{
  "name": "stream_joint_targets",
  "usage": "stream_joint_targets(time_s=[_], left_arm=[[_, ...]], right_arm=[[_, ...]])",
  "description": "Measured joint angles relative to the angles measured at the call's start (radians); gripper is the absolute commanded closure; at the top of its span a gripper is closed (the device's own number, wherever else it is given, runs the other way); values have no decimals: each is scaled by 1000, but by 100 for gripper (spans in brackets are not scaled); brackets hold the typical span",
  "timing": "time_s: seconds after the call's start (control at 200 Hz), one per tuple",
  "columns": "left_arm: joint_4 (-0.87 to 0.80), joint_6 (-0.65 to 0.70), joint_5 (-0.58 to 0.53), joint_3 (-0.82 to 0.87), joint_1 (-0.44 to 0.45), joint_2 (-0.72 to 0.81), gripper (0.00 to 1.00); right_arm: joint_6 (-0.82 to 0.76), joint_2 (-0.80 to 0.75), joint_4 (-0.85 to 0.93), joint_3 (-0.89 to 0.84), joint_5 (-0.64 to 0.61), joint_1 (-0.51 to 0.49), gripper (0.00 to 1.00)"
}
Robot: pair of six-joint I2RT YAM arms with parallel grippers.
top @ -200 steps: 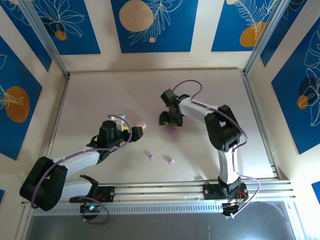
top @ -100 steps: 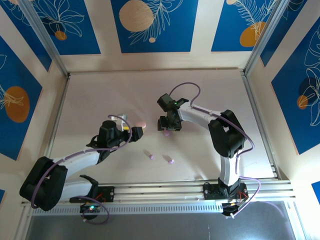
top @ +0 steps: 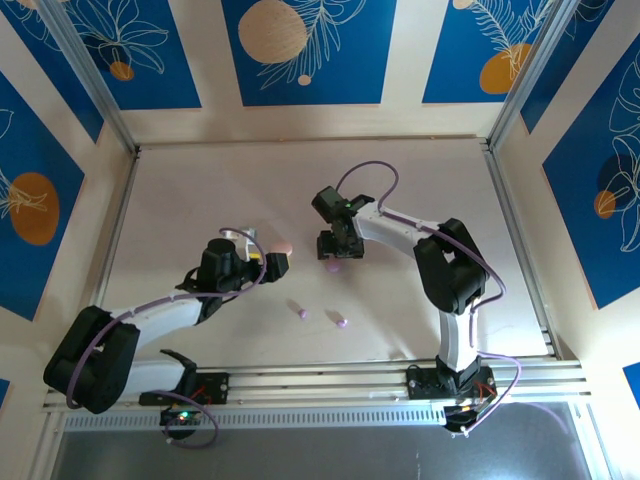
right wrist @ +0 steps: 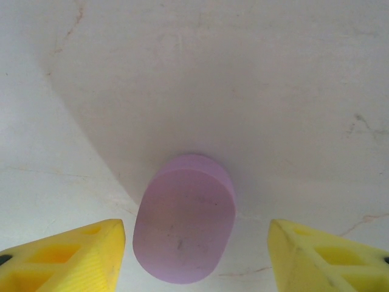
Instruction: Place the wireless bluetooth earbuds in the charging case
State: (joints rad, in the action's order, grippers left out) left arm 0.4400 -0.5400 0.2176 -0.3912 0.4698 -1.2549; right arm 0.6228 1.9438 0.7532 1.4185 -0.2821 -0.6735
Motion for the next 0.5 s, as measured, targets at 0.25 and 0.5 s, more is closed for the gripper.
stream_joint_targets(time_s=[0.25, 0.5], left_arm=[[0, 0, 0, 0, 0, 0, 0], [0, 0, 0, 0, 0, 0, 0]], right_arm=[[4, 43, 0, 14, 1, -7, 40], [13, 45, -1, 14, 1, -7, 53]])
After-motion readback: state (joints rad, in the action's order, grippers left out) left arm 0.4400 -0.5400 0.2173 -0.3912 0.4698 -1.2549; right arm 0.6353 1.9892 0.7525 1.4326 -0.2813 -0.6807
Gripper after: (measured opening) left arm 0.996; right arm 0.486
